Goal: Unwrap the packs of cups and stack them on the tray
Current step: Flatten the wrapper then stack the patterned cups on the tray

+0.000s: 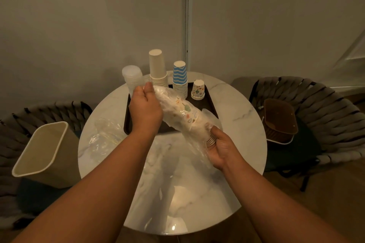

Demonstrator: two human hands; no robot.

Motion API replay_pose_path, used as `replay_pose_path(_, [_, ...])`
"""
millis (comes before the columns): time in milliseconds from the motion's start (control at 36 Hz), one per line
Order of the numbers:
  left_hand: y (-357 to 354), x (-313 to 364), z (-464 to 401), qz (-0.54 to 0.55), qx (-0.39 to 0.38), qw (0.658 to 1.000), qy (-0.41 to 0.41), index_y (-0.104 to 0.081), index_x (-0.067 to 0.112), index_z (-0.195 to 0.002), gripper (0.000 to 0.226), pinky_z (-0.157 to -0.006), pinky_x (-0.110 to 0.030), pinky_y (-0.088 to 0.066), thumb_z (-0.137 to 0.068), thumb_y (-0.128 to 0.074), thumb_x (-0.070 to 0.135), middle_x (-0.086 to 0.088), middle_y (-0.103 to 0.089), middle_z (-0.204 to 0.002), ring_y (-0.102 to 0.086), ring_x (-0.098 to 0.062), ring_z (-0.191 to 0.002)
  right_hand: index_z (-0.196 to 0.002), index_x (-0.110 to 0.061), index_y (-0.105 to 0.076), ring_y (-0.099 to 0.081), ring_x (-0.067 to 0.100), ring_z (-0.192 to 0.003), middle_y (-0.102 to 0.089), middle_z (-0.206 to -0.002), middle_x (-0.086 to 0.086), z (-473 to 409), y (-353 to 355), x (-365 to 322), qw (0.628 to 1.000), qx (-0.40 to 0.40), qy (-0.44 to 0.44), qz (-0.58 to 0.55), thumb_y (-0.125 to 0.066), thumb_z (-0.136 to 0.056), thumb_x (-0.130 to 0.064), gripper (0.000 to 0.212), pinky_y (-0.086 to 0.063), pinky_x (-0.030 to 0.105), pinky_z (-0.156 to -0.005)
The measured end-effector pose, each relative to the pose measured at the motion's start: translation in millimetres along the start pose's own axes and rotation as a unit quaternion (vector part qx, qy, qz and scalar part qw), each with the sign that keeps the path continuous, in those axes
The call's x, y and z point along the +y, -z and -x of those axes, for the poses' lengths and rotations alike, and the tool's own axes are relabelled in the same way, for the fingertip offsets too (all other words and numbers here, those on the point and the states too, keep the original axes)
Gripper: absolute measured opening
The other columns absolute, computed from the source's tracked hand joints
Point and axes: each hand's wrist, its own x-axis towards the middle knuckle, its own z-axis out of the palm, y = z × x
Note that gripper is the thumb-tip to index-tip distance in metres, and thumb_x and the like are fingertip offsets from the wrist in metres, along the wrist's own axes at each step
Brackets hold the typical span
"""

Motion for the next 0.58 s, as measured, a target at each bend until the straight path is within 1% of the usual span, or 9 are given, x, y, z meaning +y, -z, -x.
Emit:
replay_pose_path(56, [-1.4,5.6,-1.5,0.006,0.012,1.000,-0.009,-0.047,0.024,-0.076,0.032,-0.080,-0.041,-0.050,-0.103,-0.039,0.039,0.007,-0.054,-0.076,-0.053,-0.013,-0.074,-0.129,-0.008,-0.057,-0.070,0.036,-0.091,-0.068,-0.112,0.022,-2.0,5.2,0.6,1.000,0.023,-0.016,-0.006,-0.073,-0.070,-0.013,0.061,-0.059,0.047,-0.071])
replay_pose_path(139, [2.5,11.6,-9.6,0.010,0.031,0.999,-0.022,-0.049,0.021,-0.090,0.029,-0.083,-0.044,-0.053,-0.101,-0.040,0.045,0.007,-0.056,-0.080,-0.057,-0.017,-0.080,-0.124,-0.005,-0.060,-0.065,0.035,-0.106,-0.066,-0.120,0.021,-8.5,14.5,0.4,0.999,0.032,0.003,-0.005,-0.096,-0.038,-0.015,0.094,-0.051,0.049,-0.096])
replay_pose_path(194, [5.4,15.0,-12.5,0.001,-0.021,0.999,-0.036,-0.051,0.025,-0.100,0.028,-0.084,-0.040,-0.054,-0.094,-0.052,0.052,0.006,-0.060,-0.090,-0.061,-0.017,-0.088,-0.115,-0.005,-0.065,-0.067,0.031,-0.103,-0.068,-0.116,0.018,-10.8,18.8,-1.5,0.999,0.032,0.020,-0.017,-0.098,-0.031,-0.016,0.091,-0.049,0.042,-0.098])
replay_pose_path(222, [5.6,16.0,-11.5,-0.016,-0.078,0.996,-0.041,-0.052,0.028,-0.105,0.031,-0.083,-0.036,-0.053,-0.089,-0.060,0.054,0.005,-0.061,-0.098,-0.061,-0.016,-0.093,-0.110,-0.006,-0.068,-0.068,0.029,-0.099,-0.070,-0.112,0.017,-11.2,20.6,-2.2,0.999,0.030,0.019,-0.022,-0.096,-0.038,-0.016,0.078,-0.051,0.040,-0.094])
replay_pose_path(278, [3.1,15.4,-5.3,-0.062,-0.221,0.973,-0.037,-0.054,0.034,-0.116,0.047,-0.083,-0.033,-0.052,-0.078,-0.074,0.052,0.006,-0.058,-0.114,-0.058,-0.013,-0.099,-0.108,-0.009,-0.069,-0.070,0.027,-0.092,-0.072,-0.105,0.016,-10.8,22.8,-4.6,0.999,0.038,0.013,-0.012,-0.079,-0.068,-0.018,0.042,-0.054,0.038,-0.088])
replay_pose_path(333, [-3.5,11.8,3.5,-0.102,-0.322,0.941,-0.021,-0.057,0.037,-0.119,0.055,-0.085,-0.032,-0.052,-0.070,-0.079,0.052,0.009,-0.054,-0.119,-0.056,-0.011,-0.102,-0.119,-0.008,-0.064,-0.067,0.030,-0.101,-0.070,-0.111,0.017,-15.4,27.1,-6.3,0.998,0.057,0.001,0.012,-0.061,-0.083,-0.026,0.041,-0.048,0.044,-0.097])
replay_pose_path(417, [-21.4,2.1,12.5,-0.140,-0.336,0.931,-0.013,-0.064,0.032,-0.113,0.046,-0.078,-0.028,-0.052,-0.073,-0.079,0.049,0.007,-0.057,-0.113,-0.057,-0.010,-0.097,-0.124,-0.005,-0.062,-0.061,0.036,-0.115,-0.065,-0.121,0.021,-22.3,35.0,-6.6,0.993,0.105,-0.021,0.053,-0.065,-0.081,-0.036,0.054,-0.044,0.050,-0.104])
replay_pose_path(528, [-55.2,-10.3,22.9,-0.239,-0.325,0.911,-0.085,-0.067,0.024,-0.107,0.034,-0.078,-0.028,-0.047,-0.080,-0.076,0.042,0.000,-0.056,-0.108,-0.057,-0.015,-0.096,-0.122,-0.013,-0.062,-0.065,0.031,-0.104,-0.068,-0.114,0.014,-35.0,57.1,-7.2,0.956,0.232,-0.009,0.178,-0.054,-0.095,-0.024,0.030,-0.054,0.039,-0.083])
replay_pose_path(583, [-73.7,-14.5,29.3,-0.266,-0.343,0.894,-0.111,-0.066,0.020,-0.110,0.035,-0.081,-0.026,-0.041,-0.082,-0.073,0.039,-0.003,-0.052,-0.109,-0.054,-0.018,-0.098,-0.128,-0.018,-0.057,-0.064,0.032,-0.105,-0.066,-0.119,0.013,-39.6,62.7,-9.0,0.943,0.232,-0.006,0.238,-0.049,-0.097,-0.031,0.034,-0.055,0.035,-0.077])
